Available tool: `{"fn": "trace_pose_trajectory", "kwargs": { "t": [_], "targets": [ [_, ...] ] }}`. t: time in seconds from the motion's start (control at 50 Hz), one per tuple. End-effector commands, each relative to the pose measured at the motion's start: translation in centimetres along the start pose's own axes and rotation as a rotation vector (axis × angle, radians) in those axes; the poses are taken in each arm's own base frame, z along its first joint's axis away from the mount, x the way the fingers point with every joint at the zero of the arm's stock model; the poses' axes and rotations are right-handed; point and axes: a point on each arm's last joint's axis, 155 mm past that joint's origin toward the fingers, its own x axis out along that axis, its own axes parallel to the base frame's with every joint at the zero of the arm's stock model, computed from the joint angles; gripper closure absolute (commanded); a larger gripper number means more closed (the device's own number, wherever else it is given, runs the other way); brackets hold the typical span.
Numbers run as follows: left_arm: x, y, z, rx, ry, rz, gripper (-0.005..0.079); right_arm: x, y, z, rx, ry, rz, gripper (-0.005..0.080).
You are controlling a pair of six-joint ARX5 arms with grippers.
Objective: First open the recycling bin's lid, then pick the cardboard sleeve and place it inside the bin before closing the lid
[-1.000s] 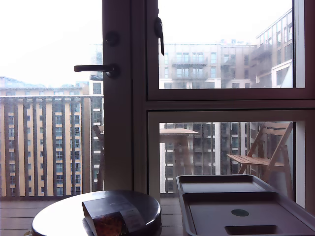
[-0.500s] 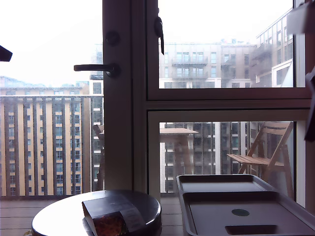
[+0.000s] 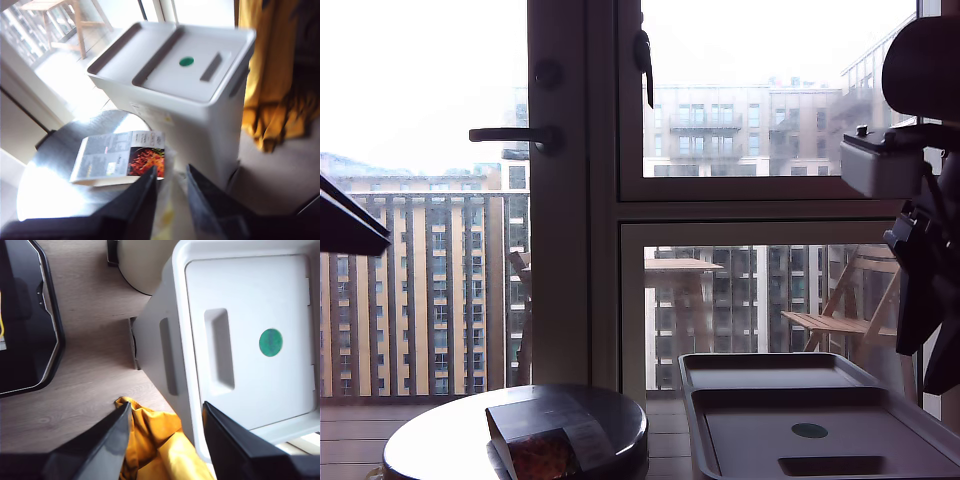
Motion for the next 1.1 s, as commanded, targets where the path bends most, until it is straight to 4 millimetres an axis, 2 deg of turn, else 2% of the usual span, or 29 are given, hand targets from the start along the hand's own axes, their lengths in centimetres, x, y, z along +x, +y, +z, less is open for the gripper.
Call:
{"fn": "trace_pose_trajectory", "kwargs": {
  "t": [0.0, 0.18, 0.3, 0.64, 0.92, 1.08],
  "targets": [
    [0.8, 0.0, 0.3, 0.098, -0.003, -0.011, 0.0202, 0.4, -0.1, 0.4, -0.035, -0.006, 0.001, 0.0342],
    [2.8, -0.9, -1.3, 0.107, 0.064, -0.068, 0.0205, 1.5, -0.6, 0.6, -0.069, -0.013, -0.008, 0.0343],
    [3.4, -0.7, -1.7, 0.108, 0.084, -0.068, 0.0206, 2.4, -0.5, 0.6, -0.098, -0.009, 0.006, 0.0346],
    [3.6, 0.7, -0.2, 0.125, 0.061, -0.038, 0.0206, 6.0, 0.0, 0.0, -0.102, 0.015, 0.06, 0.0347],
    [3.7, 0.7, -0.2, 0.126, 0.059, -0.036, 0.0206, 8.2, -1.7, 0.7, -0.101, 0.018, 0.065, 0.0348],
    [3.7, 0.7, -0.2, 0.126, 0.059, -0.036, 0.0206, 9.5, -1.9, 0.5, -0.093, 0.031, 0.093, 0.0348]
  ]
}}
